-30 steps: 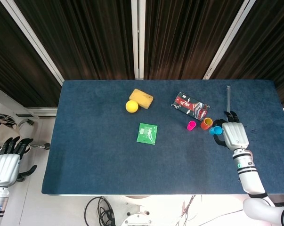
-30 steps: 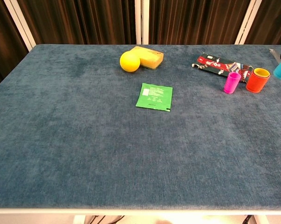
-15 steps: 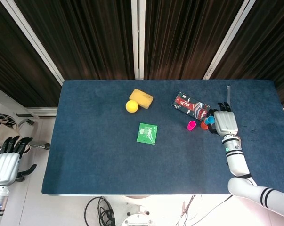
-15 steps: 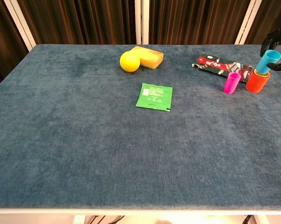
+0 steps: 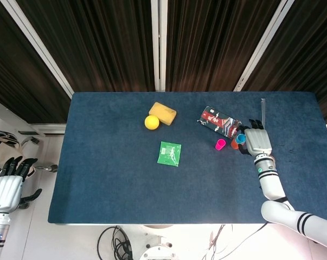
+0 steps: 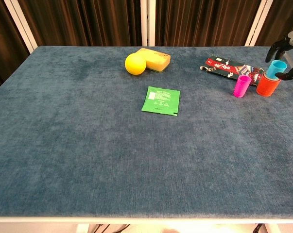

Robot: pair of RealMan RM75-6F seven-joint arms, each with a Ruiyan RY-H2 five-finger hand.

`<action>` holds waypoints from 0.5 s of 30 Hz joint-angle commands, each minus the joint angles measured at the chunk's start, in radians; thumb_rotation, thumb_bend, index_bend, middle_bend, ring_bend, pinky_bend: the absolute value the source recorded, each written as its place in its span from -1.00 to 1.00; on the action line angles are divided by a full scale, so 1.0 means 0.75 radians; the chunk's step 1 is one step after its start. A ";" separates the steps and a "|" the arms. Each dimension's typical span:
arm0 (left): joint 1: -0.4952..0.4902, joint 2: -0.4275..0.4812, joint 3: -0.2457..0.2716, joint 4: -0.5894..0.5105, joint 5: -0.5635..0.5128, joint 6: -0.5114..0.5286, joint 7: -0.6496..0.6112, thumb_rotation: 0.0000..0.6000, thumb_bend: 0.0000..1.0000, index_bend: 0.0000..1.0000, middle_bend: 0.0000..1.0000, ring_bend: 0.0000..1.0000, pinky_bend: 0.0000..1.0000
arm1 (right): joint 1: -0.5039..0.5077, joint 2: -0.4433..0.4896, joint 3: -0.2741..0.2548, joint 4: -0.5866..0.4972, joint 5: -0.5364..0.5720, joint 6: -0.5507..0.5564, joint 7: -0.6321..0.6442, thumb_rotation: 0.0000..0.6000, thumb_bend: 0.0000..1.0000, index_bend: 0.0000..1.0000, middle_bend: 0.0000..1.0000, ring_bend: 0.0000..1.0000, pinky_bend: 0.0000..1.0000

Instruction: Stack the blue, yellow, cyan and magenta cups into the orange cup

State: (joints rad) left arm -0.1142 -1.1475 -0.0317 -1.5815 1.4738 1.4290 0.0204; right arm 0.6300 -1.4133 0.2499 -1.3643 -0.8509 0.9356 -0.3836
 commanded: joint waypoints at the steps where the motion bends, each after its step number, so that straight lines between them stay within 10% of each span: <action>1: 0.000 0.000 0.001 0.001 -0.001 -0.001 -0.001 1.00 -0.62 -0.69 -0.73 -0.93 -1.00 | -0.003 0.033 0.004 -0.042 -0.037 -0.012 0.056 1.00 -0.47 -0.72 -0.61 -1.00 -1.00; 15: 0.005 -0.012 0.003 0.016 -0.004 0.002 -0.014 1.00 -0.62 -0.69 -0.73 -0.93 -1.00 | 0.060 -0.035 -0.062 -0.071 -0.063 0.002 -0.075 1.00 -0.46 -0.65 -0.47 -1.00 -1.00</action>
State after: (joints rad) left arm -0.1108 -1.1563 -0.0299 -1.5694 1.4706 1.4306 0.0104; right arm 0.6614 -1.4160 0.2114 -1.4382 -0.9183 0.9346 -0.4131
